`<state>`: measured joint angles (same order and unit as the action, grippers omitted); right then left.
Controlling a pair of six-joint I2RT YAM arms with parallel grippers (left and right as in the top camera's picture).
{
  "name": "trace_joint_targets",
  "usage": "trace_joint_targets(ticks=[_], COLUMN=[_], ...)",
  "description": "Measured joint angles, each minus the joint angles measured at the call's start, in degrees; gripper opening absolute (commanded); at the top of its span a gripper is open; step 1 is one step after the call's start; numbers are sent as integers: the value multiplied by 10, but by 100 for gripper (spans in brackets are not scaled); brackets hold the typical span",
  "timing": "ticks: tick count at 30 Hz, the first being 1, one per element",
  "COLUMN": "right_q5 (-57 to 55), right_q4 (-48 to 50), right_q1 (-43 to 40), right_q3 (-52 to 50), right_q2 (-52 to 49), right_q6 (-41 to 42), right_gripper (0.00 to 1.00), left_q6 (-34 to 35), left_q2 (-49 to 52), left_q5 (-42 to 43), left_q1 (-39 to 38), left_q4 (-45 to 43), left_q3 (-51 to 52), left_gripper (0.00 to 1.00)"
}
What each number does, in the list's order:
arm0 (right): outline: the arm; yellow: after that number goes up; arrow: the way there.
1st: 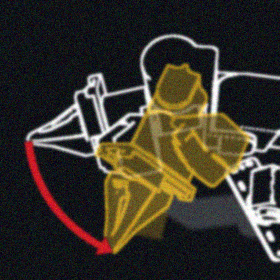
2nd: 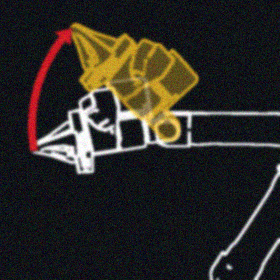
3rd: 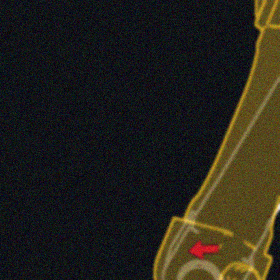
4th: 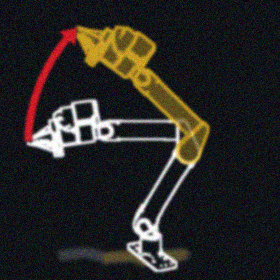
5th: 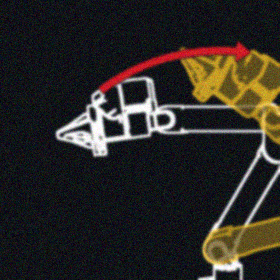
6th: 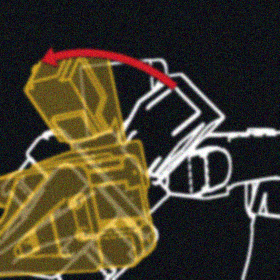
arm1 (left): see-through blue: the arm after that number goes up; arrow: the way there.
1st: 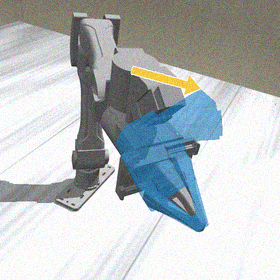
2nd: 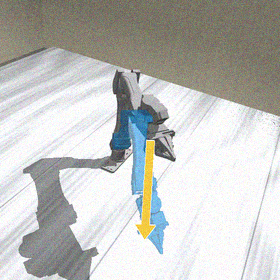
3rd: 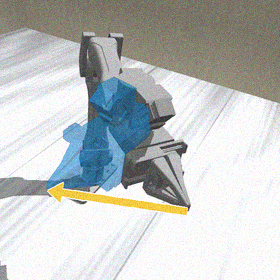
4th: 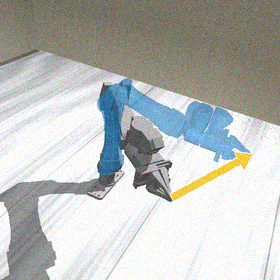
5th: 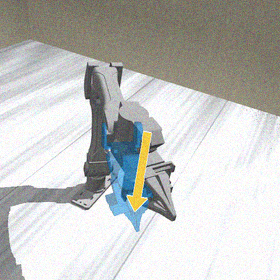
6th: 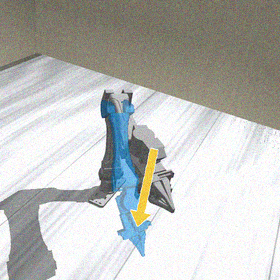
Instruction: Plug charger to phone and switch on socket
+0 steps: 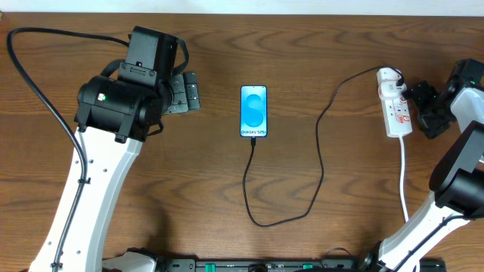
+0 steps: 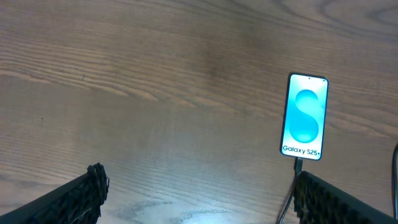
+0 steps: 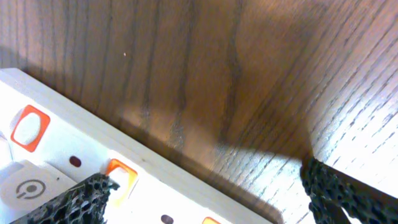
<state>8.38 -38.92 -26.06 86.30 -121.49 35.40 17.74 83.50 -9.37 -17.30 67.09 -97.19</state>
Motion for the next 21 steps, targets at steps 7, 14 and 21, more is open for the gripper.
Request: trace_joint_targets(ticks=[7, 14, 21], right_q5=[11, 38, 21], right_q4=[-12, -57, -172], right_q1=[0, 0, -18], right_q3=[1, 3, -13], right_q2=[0, 2, 41], right_q6=[-1, -1, -1], right_gripper=[96, 97, 99], left_q6=[0, 0, 0], left_q2=[0, 0, 0], left_q5=[0, 0, 0], left_q1=[0, 0, 0], left_q4=[0, 0, 0], left_q3=[0, 0, 0], left_gripper=[96, 96, 96])
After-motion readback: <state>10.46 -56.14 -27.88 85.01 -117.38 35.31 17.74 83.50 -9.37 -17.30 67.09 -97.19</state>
